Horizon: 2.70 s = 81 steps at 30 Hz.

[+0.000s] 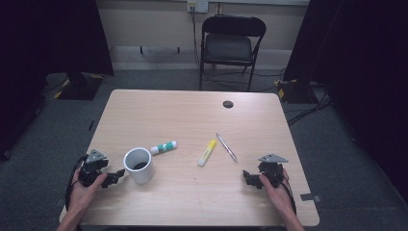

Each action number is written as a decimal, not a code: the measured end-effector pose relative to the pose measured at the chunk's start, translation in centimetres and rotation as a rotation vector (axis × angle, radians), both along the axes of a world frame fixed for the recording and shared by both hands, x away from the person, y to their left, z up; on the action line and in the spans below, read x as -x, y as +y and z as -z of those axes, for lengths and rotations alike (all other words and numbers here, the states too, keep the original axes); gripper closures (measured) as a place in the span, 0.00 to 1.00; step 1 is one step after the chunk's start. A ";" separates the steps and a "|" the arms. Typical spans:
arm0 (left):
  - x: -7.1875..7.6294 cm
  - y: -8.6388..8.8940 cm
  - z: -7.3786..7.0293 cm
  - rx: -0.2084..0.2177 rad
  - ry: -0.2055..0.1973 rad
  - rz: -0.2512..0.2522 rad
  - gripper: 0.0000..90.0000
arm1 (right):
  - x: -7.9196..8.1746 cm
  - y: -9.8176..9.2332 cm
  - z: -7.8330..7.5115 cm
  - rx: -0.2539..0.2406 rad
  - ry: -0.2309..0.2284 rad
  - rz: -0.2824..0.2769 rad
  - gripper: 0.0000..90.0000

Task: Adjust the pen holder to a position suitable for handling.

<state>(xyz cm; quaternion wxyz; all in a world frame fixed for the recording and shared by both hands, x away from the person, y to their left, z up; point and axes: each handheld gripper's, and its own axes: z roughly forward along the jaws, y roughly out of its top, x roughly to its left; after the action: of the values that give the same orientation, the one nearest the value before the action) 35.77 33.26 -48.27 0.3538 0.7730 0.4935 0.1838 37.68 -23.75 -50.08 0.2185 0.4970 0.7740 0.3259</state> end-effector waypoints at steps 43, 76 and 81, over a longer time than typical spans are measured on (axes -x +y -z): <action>-0.2 -4.4 -8.8 0.213 -0.228 0.221 0.52 | 0.0 0.0 0.0 -0.001 0.000 -0.020 0.05; -1.7 -3.6 -4.9 0.127 -0.104 0.213 0.86 | 0.0 0.0 0.0 -0.001 -0.001 -0.021 0.05; -1.7 -4.3 -4.9 0.132 -0.095 0.247 0.88 | 0.0 0.0 0.0 -0.001 -0.001 -0.021 0.05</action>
<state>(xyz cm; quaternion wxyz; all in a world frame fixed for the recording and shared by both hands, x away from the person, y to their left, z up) 37.51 28.98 -43.38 0.4467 0.7933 0.3884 0.1424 37.63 -23.75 -50.09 0.2152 0.4888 0.7790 0.3286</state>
